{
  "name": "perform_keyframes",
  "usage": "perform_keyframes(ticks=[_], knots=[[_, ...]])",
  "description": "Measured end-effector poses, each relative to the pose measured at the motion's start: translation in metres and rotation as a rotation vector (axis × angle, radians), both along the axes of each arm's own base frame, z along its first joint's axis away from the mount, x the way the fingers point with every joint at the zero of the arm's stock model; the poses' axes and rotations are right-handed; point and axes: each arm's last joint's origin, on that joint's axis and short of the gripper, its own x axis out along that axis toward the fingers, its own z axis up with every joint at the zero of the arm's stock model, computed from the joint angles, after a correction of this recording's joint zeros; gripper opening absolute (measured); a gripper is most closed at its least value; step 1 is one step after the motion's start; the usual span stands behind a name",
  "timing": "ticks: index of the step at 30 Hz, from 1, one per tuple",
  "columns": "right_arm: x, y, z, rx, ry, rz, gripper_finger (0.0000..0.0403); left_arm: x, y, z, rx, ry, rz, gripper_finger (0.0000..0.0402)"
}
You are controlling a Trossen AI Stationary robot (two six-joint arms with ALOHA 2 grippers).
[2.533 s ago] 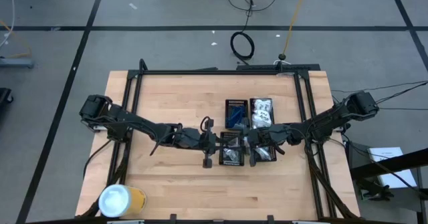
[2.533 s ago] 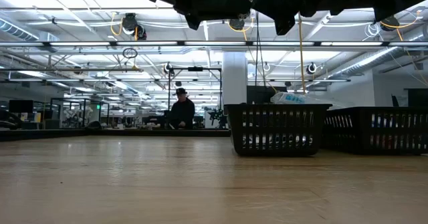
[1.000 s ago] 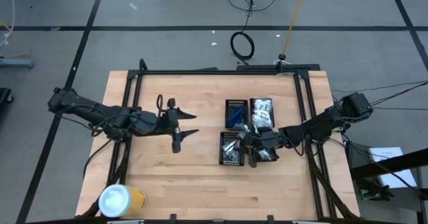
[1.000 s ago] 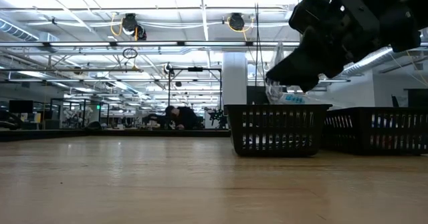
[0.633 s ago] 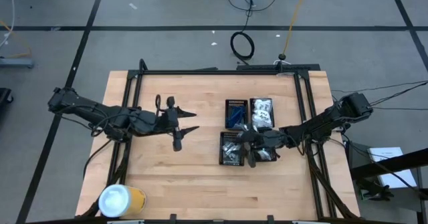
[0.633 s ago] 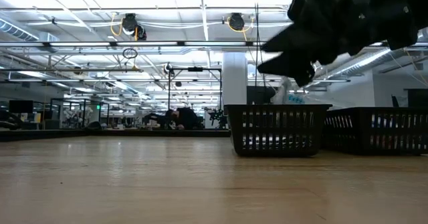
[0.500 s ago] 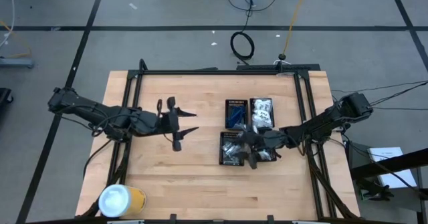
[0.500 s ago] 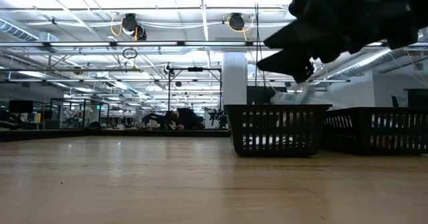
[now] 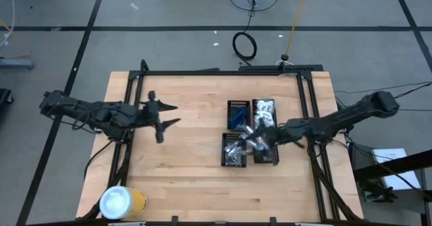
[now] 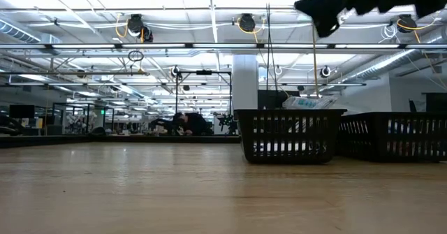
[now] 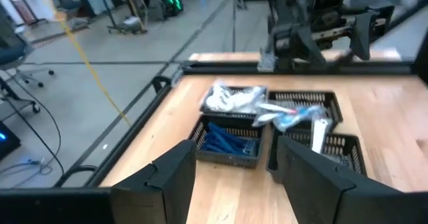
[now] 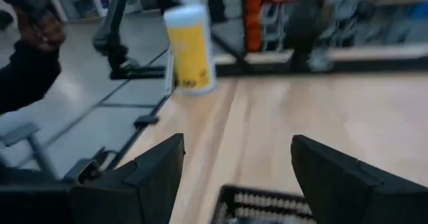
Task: Pick & Place Travel size toiletries
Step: Return to Home Position
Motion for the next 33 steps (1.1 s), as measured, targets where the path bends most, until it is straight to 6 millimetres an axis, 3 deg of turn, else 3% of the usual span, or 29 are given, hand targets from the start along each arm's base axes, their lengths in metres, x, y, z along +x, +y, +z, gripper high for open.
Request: perform_keyframes(ticks=[3,5,14,21,33], knots=[[-0.024,-0.009,0.017,-0.053,-0.02,-0.106,0.0263,-0.024,0.009,-0.023,-0.037,-0.079,0.026,0.0205],[-0.039,-0.015,0.018,-0.069,-0.025,-0.158,0.0263,-0.038,0.015,-0.039,-0.066,-0.14,0.043,0.0207],[-0.089,-0.028,-0.018,-0.078,-0.207,-0.169,0.0263,-0.076,0.026,-0.092,-0.107,-0.276,0.076,0.0209],[-0.11,-0.04,-0.041,-0.026,-0.285,-0.231,0.0261,-0.09,0.029,-0.105,-0.107,-0.275,0.081,0.021],[-0.127,-0.057,-0.04,-0.064,-0.335,-0.294,0.026,-0.102,0.032,-0.111,-0.126,-0.251,0.088,0.0209]])
